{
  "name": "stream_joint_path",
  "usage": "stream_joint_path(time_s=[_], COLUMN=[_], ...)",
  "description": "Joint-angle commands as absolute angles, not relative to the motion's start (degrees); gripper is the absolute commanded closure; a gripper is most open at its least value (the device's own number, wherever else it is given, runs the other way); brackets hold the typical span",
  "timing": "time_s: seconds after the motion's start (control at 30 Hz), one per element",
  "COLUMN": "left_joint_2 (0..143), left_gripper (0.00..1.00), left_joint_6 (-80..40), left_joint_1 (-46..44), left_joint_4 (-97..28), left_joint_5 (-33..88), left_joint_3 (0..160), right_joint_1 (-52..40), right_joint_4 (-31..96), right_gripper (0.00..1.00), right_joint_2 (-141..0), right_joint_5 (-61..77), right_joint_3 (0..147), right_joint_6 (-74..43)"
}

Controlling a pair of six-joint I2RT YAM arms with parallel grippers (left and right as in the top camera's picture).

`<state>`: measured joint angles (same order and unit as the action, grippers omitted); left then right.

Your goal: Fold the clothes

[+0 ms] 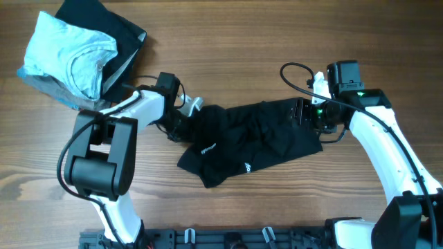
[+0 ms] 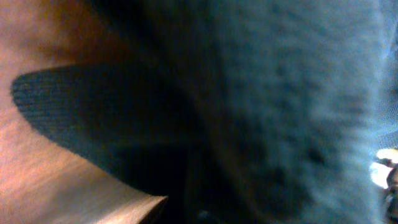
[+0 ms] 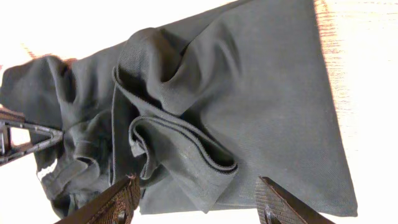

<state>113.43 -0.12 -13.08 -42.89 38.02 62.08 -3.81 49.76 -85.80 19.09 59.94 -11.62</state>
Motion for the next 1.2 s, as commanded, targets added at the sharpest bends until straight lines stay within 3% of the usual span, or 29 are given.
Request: stream_joint_path(time_s=[0.0,0.2,0.37,0.73,1.07,1.17], left_joint_2=[116.11,110.17,105.3,105.38,105.67,106.43], left_gripper=[0.96,0.96,0.96,0.96,0.96,0.84], left_joint_6=[-2.42,-3.95,-6.37,-20.6,-35.14,-38.5], left_joint_1=[-8.49,-3.46,-5.19,-22.81,-38.52,-41.41], left_joint_4=[-51.09,-64.69,-70.52,-64.84,-50.39,-47.05], left_joint_5=[24.4,21.1,20.86,16.84,15.51,11.07], left_joint_3=[62.0,72.34,82.0,83.57,83.57,83.5], right_joint_1=[-3.77,-3.66,-3.66,-3.66,-3.66,-3.66], right_joint_4=[49.67,49.52,49.04,49.15,49.28,49.56], right_gripper=[0.36,0.36,0.36,0.36,0.35,0.35], right_joint_2=[-85.32,-85.32,-85.32,-85.32,-85.32,-85.32], right_joint_5=[19.57,19.29,19.31,19.31,19.33,19.33], right_joint_3=[60.86,60.86,60.86,60.86,60.86,60.86], right_joint_6=[-10.59,-10.66,-10.72,-10.74,-11.16,-11.16])
